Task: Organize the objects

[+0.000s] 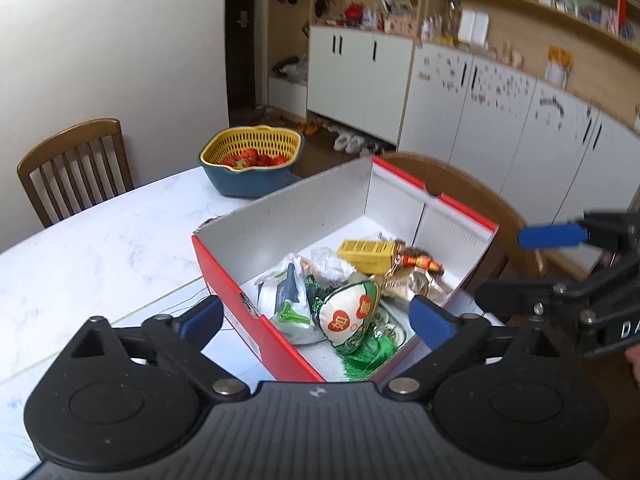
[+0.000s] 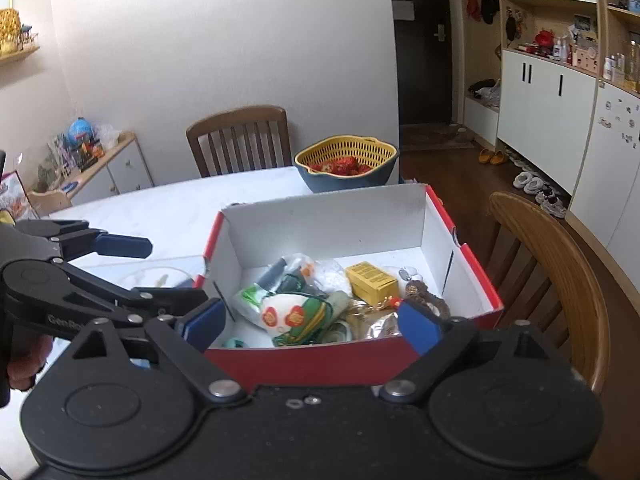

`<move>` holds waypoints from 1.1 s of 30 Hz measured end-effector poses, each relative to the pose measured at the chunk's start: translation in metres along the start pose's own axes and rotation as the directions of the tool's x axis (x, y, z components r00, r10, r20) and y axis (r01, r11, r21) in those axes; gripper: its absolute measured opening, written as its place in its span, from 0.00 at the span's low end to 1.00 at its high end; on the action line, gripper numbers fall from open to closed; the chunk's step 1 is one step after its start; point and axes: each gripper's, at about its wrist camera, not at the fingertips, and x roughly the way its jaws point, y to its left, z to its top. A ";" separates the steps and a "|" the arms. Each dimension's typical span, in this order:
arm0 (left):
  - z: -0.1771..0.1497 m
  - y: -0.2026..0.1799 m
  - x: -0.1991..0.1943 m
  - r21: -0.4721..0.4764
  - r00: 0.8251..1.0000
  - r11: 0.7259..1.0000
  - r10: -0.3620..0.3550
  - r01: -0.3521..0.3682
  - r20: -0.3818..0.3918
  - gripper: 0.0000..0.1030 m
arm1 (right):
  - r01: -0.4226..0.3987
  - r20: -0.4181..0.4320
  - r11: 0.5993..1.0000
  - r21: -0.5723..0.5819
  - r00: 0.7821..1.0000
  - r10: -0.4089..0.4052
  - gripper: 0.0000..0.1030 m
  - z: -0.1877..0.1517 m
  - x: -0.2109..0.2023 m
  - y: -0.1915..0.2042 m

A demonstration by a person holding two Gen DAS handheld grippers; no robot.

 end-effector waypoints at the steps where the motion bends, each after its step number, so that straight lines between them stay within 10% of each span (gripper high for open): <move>1: -0.001 0.003 -0.004 -0.011 1.000 1.000 -0.007 0.007 0.008 0.98 | 0.004 0.013 1.000 0.009 1.000 -0.004 0.93 -0.001 -0.003 0.003; 33: -0.032 0.021 -0.062 0.015 0.994 1.000 -0.015 0.014 0.105 1.00 | 0.092 0.093 0.984 0.150 0.990 -0.106 0.99 -0.036 -0.042 0.065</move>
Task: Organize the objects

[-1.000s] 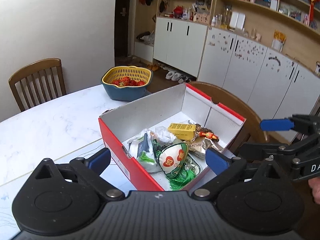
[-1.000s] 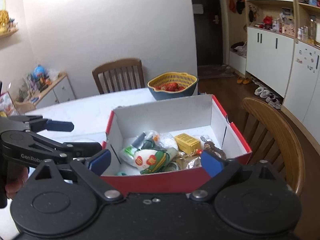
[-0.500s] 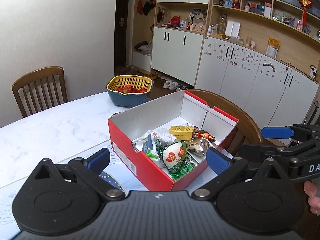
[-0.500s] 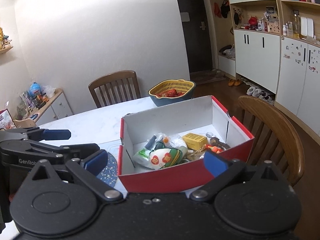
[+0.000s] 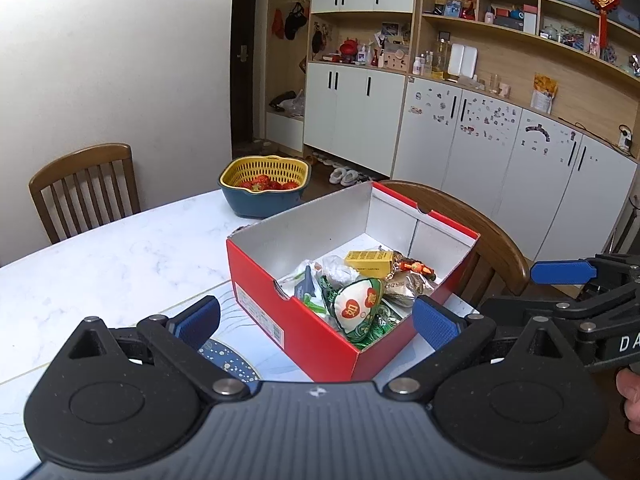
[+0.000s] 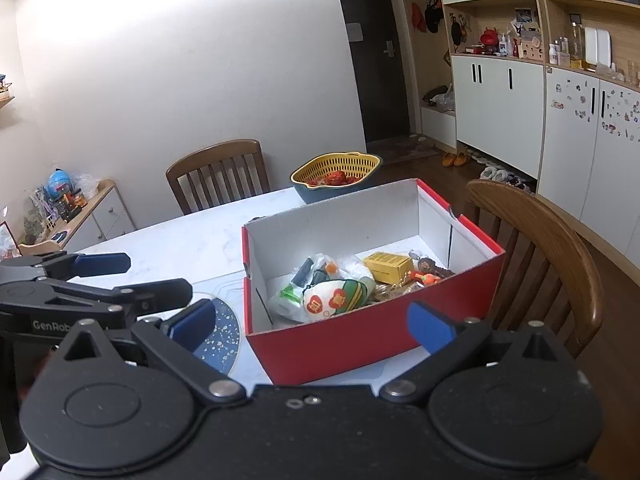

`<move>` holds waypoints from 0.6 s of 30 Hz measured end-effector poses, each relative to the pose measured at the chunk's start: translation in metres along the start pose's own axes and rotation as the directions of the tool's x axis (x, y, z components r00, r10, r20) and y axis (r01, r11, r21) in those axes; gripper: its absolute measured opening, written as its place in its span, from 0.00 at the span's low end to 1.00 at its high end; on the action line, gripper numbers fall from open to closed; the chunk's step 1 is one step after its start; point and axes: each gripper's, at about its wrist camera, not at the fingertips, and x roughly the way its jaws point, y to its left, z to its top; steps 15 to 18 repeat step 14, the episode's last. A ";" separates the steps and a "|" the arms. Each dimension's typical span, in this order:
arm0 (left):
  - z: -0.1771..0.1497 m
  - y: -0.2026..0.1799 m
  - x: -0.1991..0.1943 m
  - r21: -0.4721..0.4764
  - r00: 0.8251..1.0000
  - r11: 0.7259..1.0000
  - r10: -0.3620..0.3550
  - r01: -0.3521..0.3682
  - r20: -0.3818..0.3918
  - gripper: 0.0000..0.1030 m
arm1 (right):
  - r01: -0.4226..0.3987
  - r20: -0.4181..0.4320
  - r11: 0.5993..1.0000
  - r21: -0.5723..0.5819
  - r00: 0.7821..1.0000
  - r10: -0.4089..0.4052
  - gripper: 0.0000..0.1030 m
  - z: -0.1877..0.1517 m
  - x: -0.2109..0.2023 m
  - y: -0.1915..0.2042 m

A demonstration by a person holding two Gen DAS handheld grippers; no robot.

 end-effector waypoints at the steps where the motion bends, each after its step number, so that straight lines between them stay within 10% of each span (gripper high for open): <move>1: -0.001 0.001 0.001 -0.001 1.000 1.000 -0.003 0.003 -0.001 1.00 | 0.004 0.001 1.000 -0.005 1.000 -0.004 0.99 -0.001 -0.001 0.001; 18: -0.010 0.008 0.009 -0.007 0.999 0.999 -0.031 0.031 -0.028 1.00 | 0.032 -0.010 0.999 -0.011 0.999 -0.032 0.99 -0.004 0.001 0.006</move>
